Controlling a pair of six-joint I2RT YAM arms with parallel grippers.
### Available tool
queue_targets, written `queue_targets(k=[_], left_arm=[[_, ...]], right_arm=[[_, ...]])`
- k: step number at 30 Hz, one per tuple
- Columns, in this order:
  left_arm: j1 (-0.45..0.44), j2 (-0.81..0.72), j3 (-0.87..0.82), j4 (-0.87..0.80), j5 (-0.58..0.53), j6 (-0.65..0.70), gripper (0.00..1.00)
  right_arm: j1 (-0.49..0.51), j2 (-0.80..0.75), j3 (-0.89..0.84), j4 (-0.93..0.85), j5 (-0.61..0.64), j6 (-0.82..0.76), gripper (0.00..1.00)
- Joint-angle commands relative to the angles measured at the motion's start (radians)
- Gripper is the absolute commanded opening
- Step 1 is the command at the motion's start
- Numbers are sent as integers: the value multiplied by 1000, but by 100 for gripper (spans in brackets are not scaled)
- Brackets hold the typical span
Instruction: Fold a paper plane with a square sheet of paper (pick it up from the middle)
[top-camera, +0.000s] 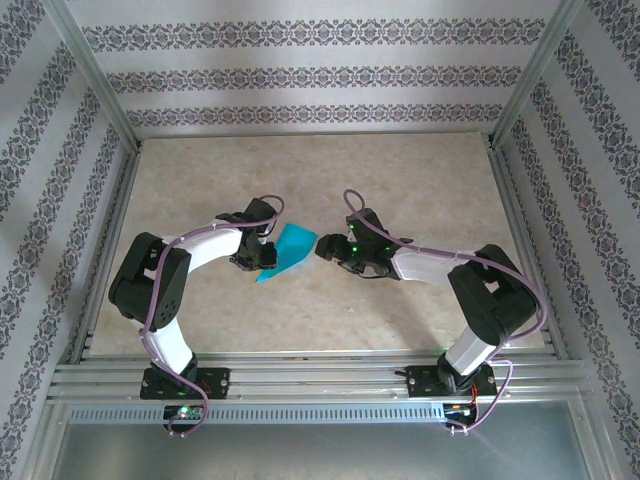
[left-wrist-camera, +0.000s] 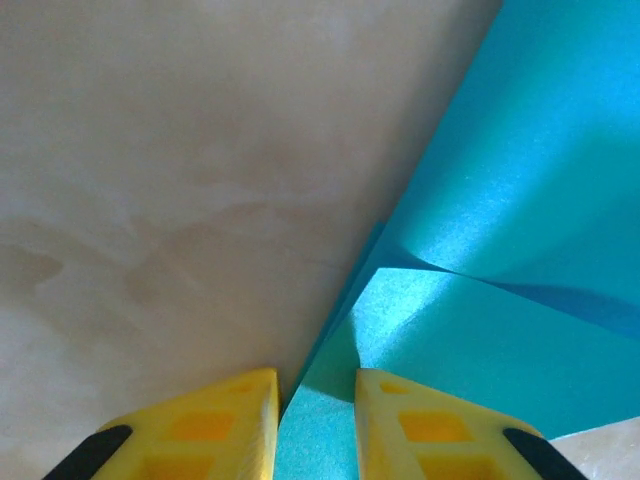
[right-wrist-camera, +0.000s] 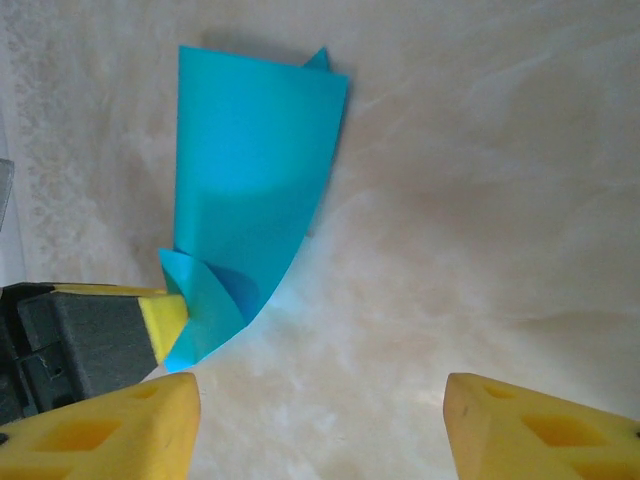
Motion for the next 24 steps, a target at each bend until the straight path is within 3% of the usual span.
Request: queue_targets(k=[1,9,14,24], left_arm=[[20,12,-21,11,28,-50,25],[32,27,-29,8,57,-79,25],[32,29,-35,10,60,-77,26],[32,33,-36,8,64,-67,26]], right_arm=[[30,38,43,-6,-7,80,62],[111,135,127,19,41,209,60],[128,188,136,88,48,325,53],[126,279,194,146,-3,367,43]])
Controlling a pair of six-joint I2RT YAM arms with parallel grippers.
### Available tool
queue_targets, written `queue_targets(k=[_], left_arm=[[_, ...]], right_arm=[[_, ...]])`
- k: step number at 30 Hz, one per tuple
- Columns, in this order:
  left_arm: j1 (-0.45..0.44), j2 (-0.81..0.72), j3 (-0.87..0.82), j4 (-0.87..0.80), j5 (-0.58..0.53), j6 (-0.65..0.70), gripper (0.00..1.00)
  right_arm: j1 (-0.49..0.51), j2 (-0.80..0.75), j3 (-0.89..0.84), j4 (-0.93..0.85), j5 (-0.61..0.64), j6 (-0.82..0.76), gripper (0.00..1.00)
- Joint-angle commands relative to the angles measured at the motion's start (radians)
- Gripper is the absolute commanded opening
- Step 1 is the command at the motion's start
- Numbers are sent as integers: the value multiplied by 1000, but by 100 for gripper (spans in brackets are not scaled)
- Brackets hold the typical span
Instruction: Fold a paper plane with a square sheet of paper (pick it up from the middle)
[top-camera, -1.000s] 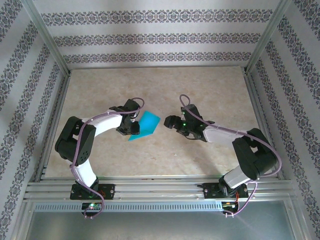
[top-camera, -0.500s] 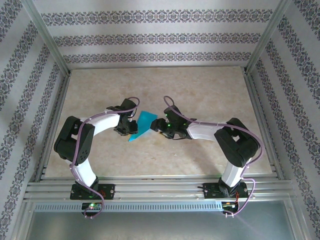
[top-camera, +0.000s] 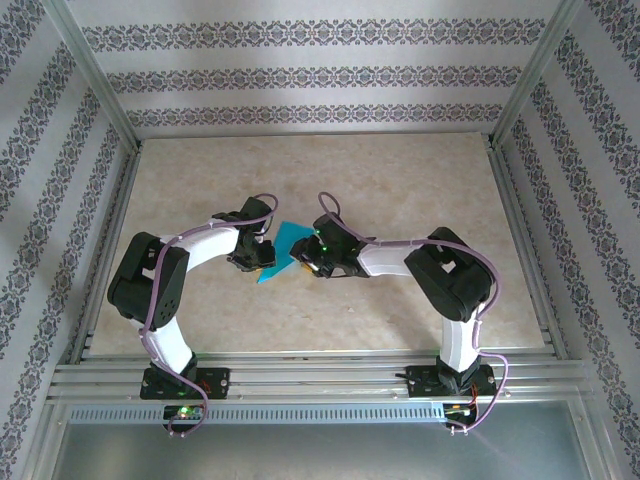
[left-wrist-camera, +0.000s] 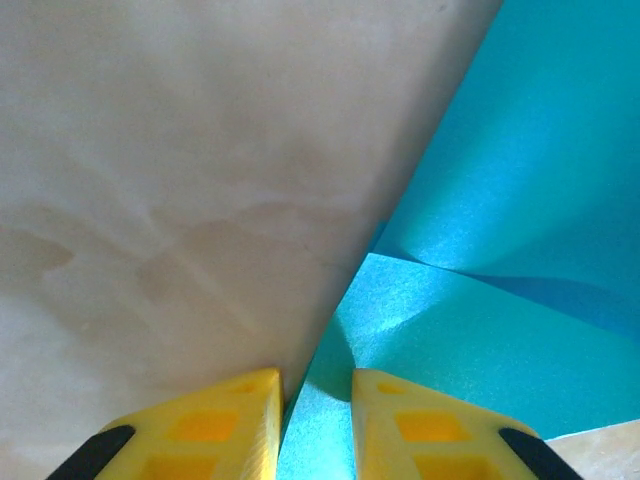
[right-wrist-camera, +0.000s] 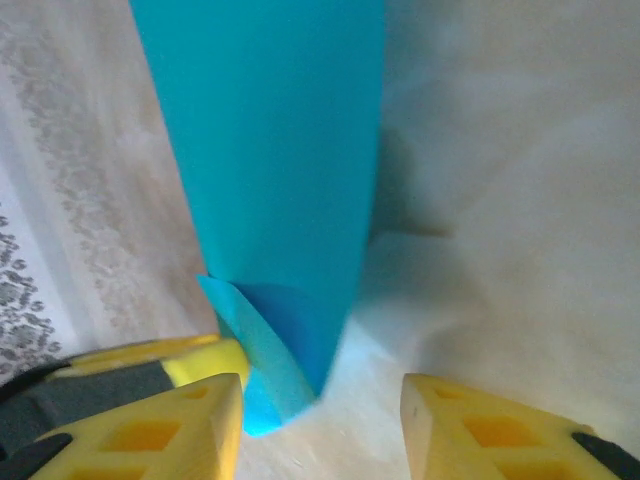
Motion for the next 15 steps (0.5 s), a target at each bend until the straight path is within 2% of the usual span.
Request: queue_targets(k=[1,7,15], left_arm=[[8,33,-30,1,17,-4,26],[11,32,-30,0,17,-3,27],[11,1,-9,-24,14,6,29]], right_arm=[[3,34,30,33,-14,26,41],[-5,48,36,39,-8,38,31],[-12,39,20,56,2,56,11]])
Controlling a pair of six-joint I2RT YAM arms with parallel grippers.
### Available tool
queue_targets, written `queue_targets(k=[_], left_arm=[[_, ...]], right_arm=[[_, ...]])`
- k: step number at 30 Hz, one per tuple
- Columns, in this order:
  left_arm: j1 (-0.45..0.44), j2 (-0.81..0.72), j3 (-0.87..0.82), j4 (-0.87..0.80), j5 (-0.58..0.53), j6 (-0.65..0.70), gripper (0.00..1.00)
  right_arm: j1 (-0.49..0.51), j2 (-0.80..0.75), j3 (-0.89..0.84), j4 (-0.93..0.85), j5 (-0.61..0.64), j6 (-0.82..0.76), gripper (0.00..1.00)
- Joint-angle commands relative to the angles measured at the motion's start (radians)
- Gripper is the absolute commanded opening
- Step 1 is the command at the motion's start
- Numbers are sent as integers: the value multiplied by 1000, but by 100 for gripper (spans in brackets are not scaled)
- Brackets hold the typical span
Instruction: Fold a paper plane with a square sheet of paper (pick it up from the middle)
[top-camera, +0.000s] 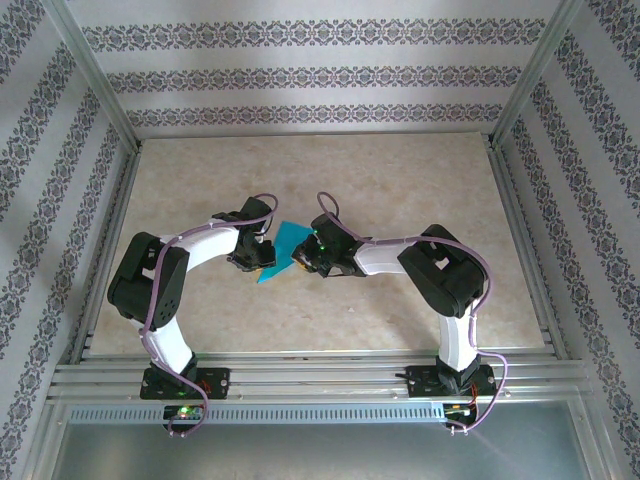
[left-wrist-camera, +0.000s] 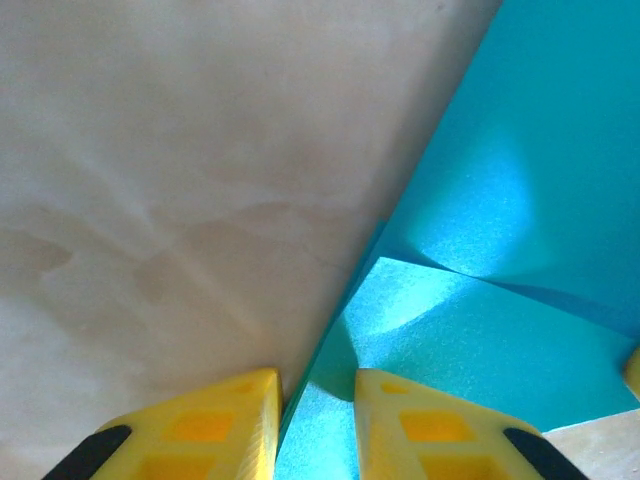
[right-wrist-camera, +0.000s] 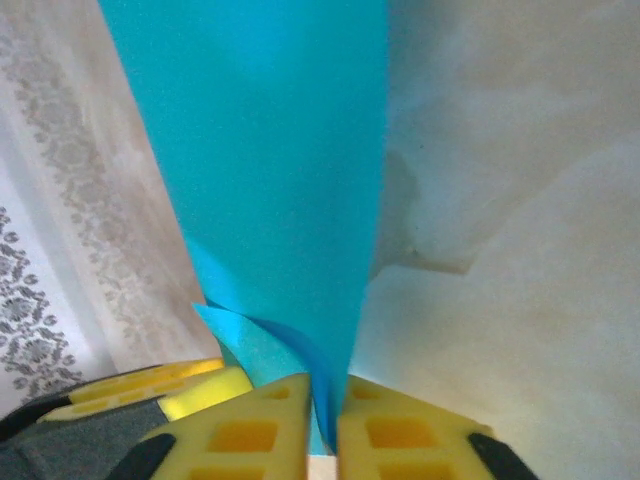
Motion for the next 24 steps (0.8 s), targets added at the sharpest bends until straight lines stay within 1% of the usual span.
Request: queue_targets(k=[1,4,7,9,12,16,20,22,24], left_arm=[[12,-10,-5,-31,10,7,30],[12,-64,6,-42,13,15,36],[12,-130,4,-22,32,18,49],[12,-177,-3,13,68,24,55],[9,-229,-20,81,135,47,61],[-6,-282,-50,181,189,60,67],[-58,-314,-94,301,212,87,78],[-94,-323,-113,347,201,120,84],[-143,-328,-148,412,167,173,89]], right_arm=[[-14,-7,-1,26,10,11,9],[-24,-45,-31,29,25,0,5],[-42,-111,-83,21,39,-27,4],[-58,-169,-130,6,43,-45,3],[-84,-259,-203,-30,50,-69,3],[-117,-381,-291,-96,59,-84,3],[-138,-485,-351,-175,92,-75,4],[-144,-510,-369,-190,111,-44,5],[-149,-515,-378,-179,116,-8,5]])
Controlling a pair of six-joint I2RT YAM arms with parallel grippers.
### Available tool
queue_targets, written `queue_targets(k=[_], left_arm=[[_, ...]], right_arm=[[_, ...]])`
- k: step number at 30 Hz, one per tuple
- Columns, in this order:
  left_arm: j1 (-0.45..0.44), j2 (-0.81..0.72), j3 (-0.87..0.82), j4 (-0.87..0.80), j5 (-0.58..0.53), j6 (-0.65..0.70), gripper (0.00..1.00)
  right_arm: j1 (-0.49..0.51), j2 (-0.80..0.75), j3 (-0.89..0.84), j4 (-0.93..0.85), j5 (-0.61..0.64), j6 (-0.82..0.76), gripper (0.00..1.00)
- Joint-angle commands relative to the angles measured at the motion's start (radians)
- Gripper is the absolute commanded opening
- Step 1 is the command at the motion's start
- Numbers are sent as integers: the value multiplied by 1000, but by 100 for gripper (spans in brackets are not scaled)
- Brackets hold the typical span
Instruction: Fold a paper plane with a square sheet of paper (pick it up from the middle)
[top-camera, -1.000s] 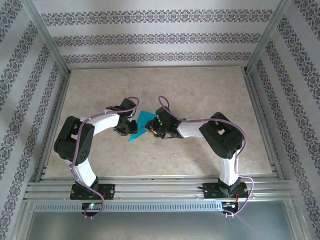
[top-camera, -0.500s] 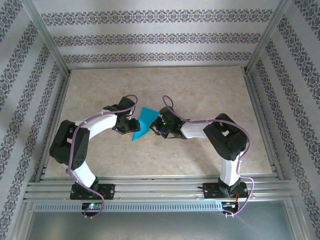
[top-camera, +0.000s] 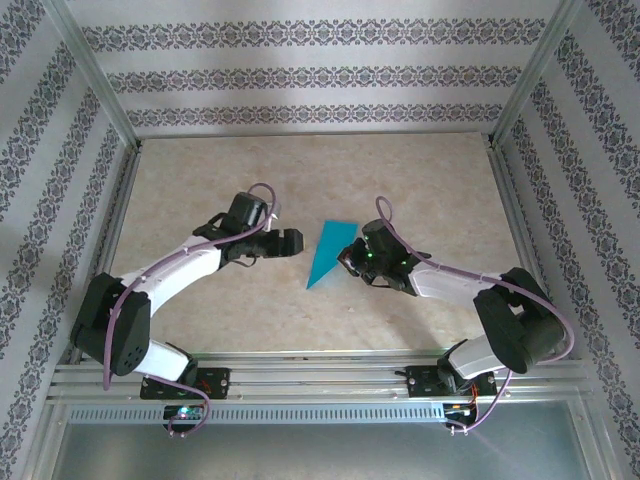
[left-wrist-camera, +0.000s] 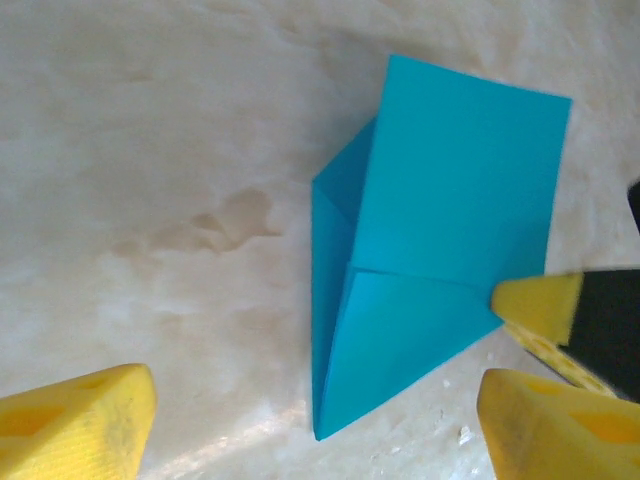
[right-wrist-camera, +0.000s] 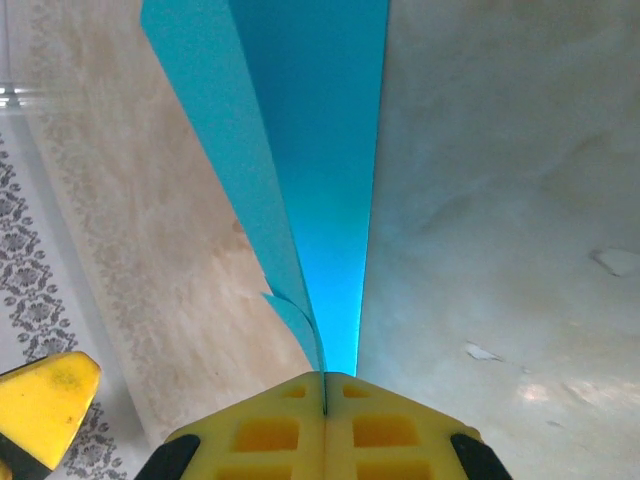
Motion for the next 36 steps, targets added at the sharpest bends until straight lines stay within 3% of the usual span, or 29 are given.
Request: queue_targets(k=[1,6,10,16,26,36], left_arm=[[-73,-27,-48,163,-27,114,89],[-176,-20,-115,297,-87,291,90],[-202,14,-117,323,-85,443,88],[-222,57,-188,494,-91,668,85],[-222,199,-161,600,-87,781,75],[-222,256,-190,727,-164,812,60]], right_arm=[[-10,-15,-22,-38,47,55,6],[-20,5,12,-23,42,125,6],[-30,16,47,-33,21,159,7],[-42,51,99,-47,-14,177,7],[-52,126,147,-52,-87,195,7],[-64,130,151,-58,-135,203,7]])
